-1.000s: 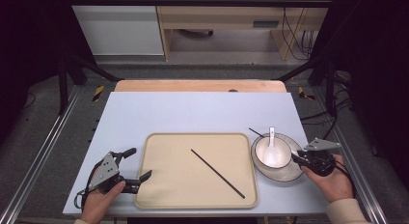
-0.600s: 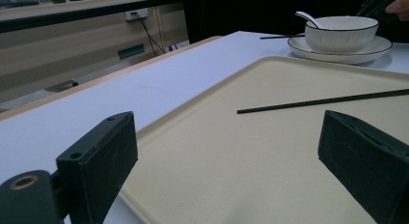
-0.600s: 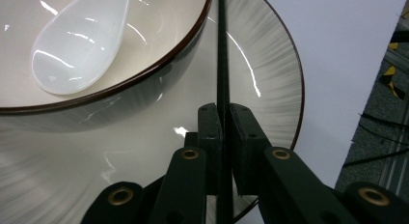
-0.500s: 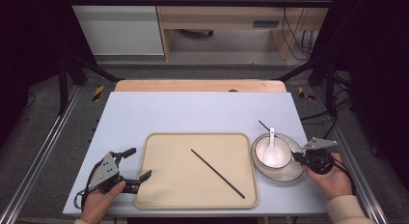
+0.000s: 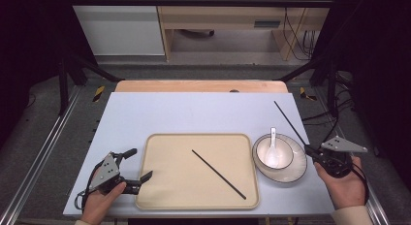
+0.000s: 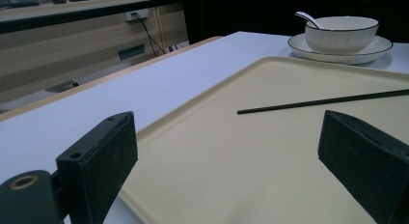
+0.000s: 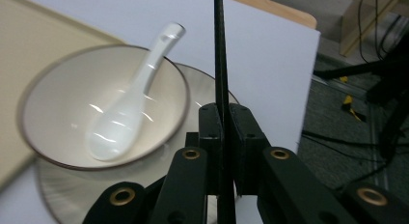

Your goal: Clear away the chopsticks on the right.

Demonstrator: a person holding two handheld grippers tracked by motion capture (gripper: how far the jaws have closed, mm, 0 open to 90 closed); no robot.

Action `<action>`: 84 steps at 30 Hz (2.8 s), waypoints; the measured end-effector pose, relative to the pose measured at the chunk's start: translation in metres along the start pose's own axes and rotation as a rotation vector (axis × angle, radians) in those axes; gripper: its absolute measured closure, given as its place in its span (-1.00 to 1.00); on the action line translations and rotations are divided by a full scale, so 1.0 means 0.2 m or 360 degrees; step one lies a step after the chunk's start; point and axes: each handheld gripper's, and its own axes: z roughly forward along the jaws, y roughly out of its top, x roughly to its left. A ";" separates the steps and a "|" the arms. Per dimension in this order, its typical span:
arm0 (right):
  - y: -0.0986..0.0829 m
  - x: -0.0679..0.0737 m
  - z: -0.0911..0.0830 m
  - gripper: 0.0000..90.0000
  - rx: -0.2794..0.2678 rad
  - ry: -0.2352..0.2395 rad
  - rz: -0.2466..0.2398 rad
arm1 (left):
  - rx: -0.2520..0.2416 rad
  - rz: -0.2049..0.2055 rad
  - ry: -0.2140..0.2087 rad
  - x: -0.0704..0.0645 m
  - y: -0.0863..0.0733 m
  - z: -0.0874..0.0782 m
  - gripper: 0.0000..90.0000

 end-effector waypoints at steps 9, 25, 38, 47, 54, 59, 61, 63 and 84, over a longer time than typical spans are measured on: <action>0.16 0.35 -0.04 0.88 -0.0114 0.0215 -0.0163 | -0.0015 -0.0006 0.0000 0.00 0.00 -0.01 -0.86; 0.12 0.80 0.19 0.88 0.0077 0.0489 -0.0275 | -0.0017 -0.0009 0.0000 0.00 0.00 -0.01 -0.86; 0.03 0.90 0.29 0.88 0.0254 0.0533 -0.0316 | -0.0023 -0.0011 -0.0006 0.00 0.00 -0.01 -0.86; 0.01 0.90 0.31 0.88 0.0312 0.0519 -0.0327 | -0.0027 -0.0013 -0.0007 0.00 0.01 -0.01 -0.86; 0.00 0.92 0.33 0.87 0.0337 0.0526 -0.0336 | -0.0028 -0.0013 -0.0007 0.00 0.01 -0.01 -0.86; 0.00 0.93 0.34 0.87 0.0358 0.0530 -0.0343 | -0.0028 -0.0012 -0.0006 0.00 0.01 -0.01 -0.86; -0.01 0.93 0.34 0.87 0.0361 0.0533 -0.0351 | -0.0029 -0.0012 -0.0006 0.00 0.01 -0.01 -0.86; -0.01 0.93 0.34 0.87 0.0365 0.0537 -0.0355 | -0.0030 -0.0013 -0.0006 0.00 0.01 -0.01 -0.86; -0.02 0.85 0.19 -0.70 -0.0094 0.0497 -0.0112 | 0.0179 -0.0118 -0.0078 -0.17 0.14 0.13 -0.64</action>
